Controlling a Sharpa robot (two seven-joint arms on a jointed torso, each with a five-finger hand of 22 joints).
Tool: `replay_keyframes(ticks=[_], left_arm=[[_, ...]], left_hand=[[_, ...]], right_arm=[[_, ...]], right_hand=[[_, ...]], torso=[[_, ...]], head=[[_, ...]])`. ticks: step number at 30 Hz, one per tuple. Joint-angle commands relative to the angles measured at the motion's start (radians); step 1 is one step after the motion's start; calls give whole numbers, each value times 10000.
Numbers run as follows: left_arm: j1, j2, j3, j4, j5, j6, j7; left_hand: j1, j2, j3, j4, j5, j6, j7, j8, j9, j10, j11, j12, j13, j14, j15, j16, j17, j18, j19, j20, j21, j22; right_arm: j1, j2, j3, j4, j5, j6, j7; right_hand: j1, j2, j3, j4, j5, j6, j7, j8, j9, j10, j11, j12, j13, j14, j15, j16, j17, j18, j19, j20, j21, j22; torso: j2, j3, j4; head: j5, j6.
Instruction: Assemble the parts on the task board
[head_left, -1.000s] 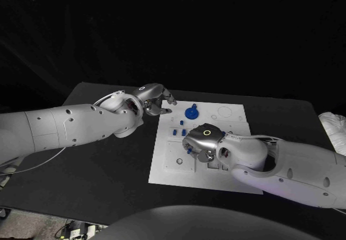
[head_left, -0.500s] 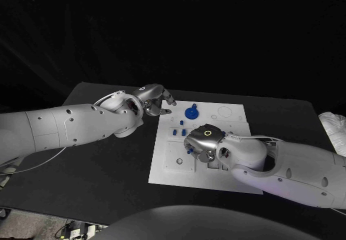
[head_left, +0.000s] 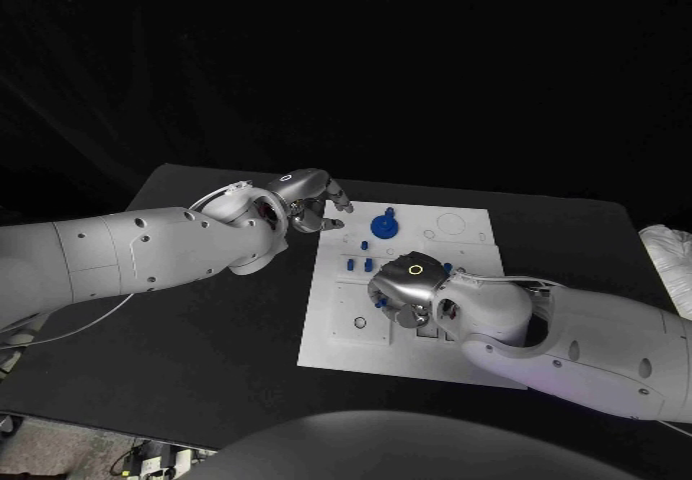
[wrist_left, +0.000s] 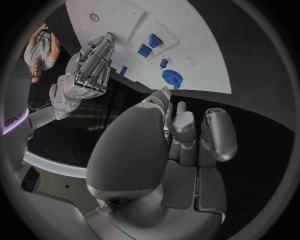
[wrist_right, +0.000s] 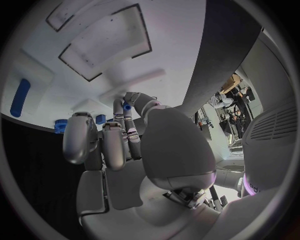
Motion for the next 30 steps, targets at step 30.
replay_keyframes(ticks=[30], left_arm=[[-2, 25, 3, -1, 101, 179, 3]], left_hand=[[117, 7, 102, -5, 69, -1, 81, -72, -16, 45, 89, -60, -40, -112, 14, -70, -76, 55, -45, 92, -91, 1710]], right_arm=[[8, -710, 3, 311, 293, -1479, 595]], right_hand=[[-185, -78, -332, -331, -999, -2776, -711, -1097, -1673, -3595, 619, 170, 522, -665, 386, -404, -709, 214, -748, 399, -1270, 1316]], torso=[[-10, 0, 7]], head=[[72, -1]])
